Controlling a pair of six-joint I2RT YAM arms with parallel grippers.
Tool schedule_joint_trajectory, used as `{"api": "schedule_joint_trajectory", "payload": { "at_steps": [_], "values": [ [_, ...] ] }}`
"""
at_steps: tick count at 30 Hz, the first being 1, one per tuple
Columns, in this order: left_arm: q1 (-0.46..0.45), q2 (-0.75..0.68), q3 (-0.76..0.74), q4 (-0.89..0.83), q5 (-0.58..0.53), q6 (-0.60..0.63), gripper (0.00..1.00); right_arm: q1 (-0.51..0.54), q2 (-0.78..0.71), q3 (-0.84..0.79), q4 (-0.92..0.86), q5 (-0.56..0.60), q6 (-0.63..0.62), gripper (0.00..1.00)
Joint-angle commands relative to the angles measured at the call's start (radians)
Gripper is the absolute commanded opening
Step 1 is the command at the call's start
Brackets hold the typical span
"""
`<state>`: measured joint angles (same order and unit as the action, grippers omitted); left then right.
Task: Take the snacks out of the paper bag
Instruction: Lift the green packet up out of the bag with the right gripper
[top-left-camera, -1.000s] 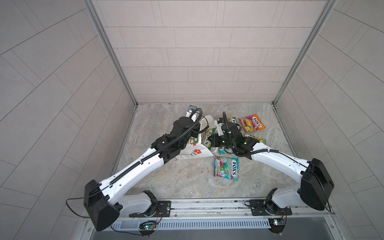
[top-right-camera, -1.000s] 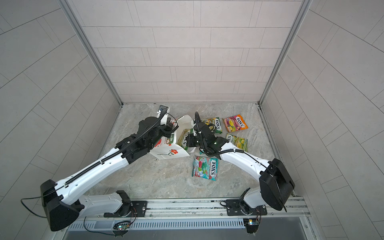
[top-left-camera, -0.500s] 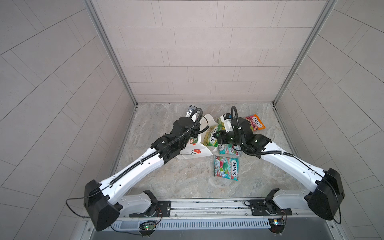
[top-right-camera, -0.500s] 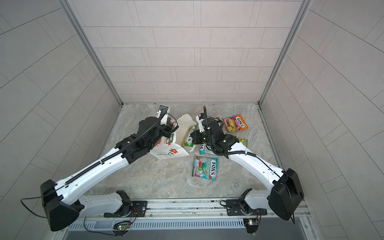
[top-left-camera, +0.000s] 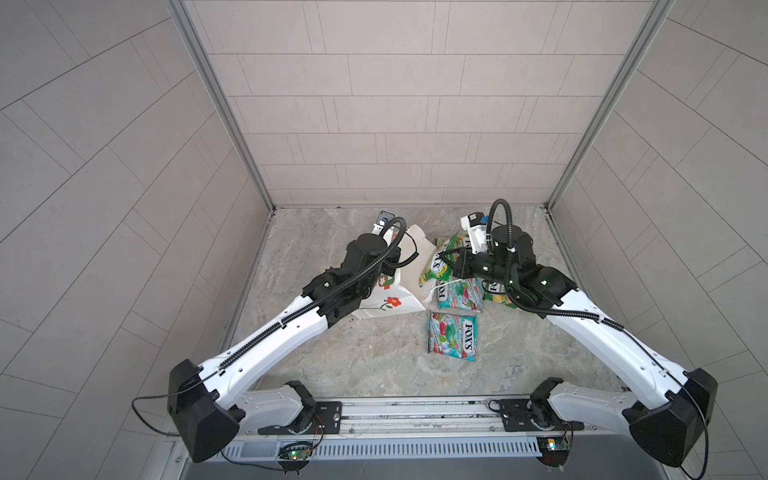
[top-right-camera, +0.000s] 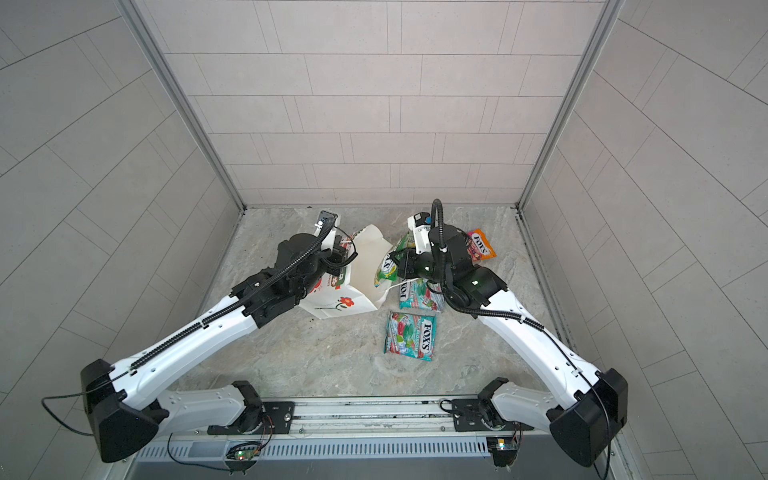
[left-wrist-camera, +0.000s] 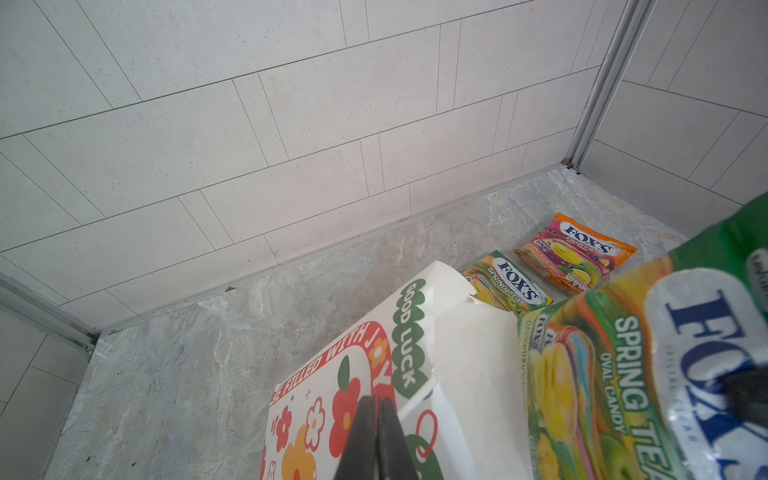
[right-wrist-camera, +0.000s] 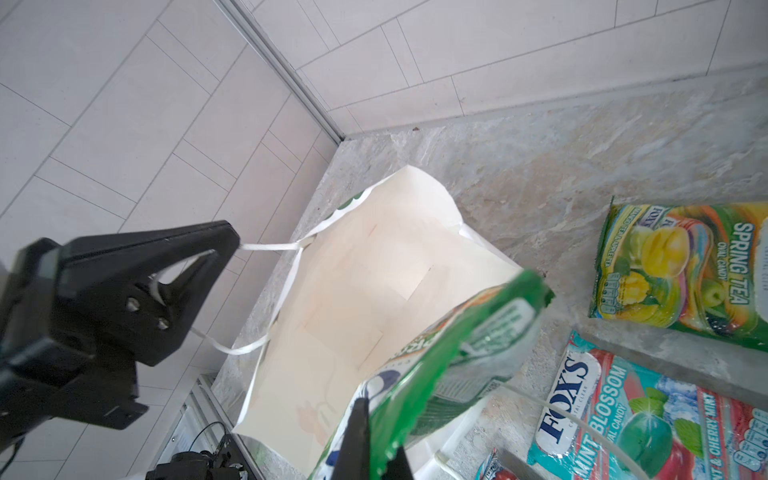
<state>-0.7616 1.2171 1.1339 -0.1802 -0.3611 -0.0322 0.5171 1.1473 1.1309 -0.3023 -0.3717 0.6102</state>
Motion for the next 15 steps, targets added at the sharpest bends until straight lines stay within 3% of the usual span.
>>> {"api": "schedule_joint_trajectory", "payload": {
  "at_steps": [1, 15],
  "values": [
    [-0.005, -0.019, 0.005, -0.008, -0.012, 0.01, 0.0, -0.028, -0.063, 0.056, 0.001, -0.015, -0.025, 0.0],
    [-0.004, -0.03, 0.002, -0.007, -0.025, 0.011, 0.0, -0.289, -0.181, 0.113, -0.327, 0.037, -0.172, 0.0]
  ]
}}
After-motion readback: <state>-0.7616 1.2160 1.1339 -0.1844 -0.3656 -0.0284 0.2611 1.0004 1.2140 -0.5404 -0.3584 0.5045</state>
